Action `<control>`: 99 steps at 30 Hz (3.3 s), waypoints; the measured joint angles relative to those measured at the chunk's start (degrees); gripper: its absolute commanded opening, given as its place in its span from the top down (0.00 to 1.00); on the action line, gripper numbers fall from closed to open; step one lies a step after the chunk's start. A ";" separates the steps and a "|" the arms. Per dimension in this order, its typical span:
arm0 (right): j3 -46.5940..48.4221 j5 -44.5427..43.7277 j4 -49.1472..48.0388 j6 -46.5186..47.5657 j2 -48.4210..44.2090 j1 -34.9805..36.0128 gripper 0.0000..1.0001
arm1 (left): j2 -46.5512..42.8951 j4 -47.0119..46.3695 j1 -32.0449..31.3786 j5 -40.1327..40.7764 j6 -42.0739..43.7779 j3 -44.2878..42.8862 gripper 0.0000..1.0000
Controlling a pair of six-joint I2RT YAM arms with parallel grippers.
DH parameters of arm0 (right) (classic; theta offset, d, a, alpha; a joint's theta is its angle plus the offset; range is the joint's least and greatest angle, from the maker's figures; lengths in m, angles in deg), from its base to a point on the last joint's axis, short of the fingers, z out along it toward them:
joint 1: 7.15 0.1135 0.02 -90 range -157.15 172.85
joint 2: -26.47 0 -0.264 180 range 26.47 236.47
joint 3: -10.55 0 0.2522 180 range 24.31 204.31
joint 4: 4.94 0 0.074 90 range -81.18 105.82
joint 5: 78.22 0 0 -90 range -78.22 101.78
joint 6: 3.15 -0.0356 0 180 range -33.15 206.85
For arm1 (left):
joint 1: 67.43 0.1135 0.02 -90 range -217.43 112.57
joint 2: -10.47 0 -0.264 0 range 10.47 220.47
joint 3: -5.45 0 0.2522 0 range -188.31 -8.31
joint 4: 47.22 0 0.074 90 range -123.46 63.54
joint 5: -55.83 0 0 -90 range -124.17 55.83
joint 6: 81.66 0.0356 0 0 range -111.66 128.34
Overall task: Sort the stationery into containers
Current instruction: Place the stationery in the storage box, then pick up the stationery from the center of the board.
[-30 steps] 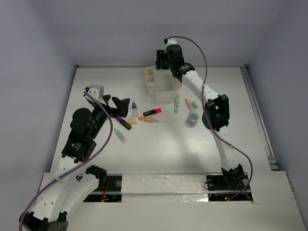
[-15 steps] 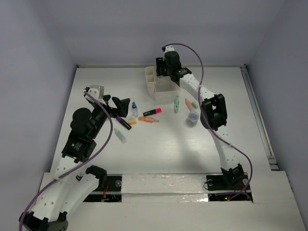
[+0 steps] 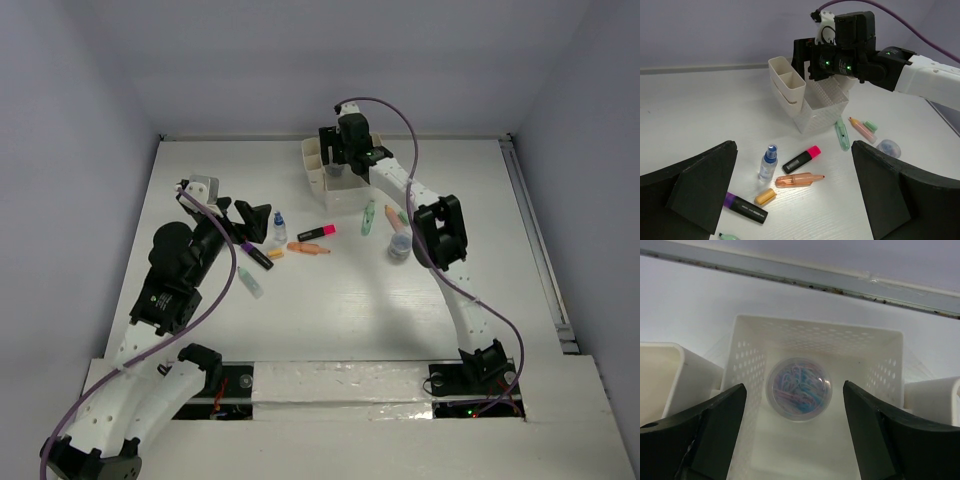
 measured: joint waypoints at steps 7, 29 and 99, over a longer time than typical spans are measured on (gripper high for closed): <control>0.00 -0.20 -1.01 -1.81 0.00 0.02 0.08 | 0.00 0.02 0.00 -0.02 0.07 0.00 0.01; -10.80 0.96 -12.90 -7.48 -13.92 0.76 0.06 | 0.00 -0.02 0.00 -2.38 0.20 0.00 0.01; -47.84 0.72 12.46 -7.89 -50.42 -0.31 0.58 | -0.57 -0.07 0.00 -5.16 0.00 0.02 0.01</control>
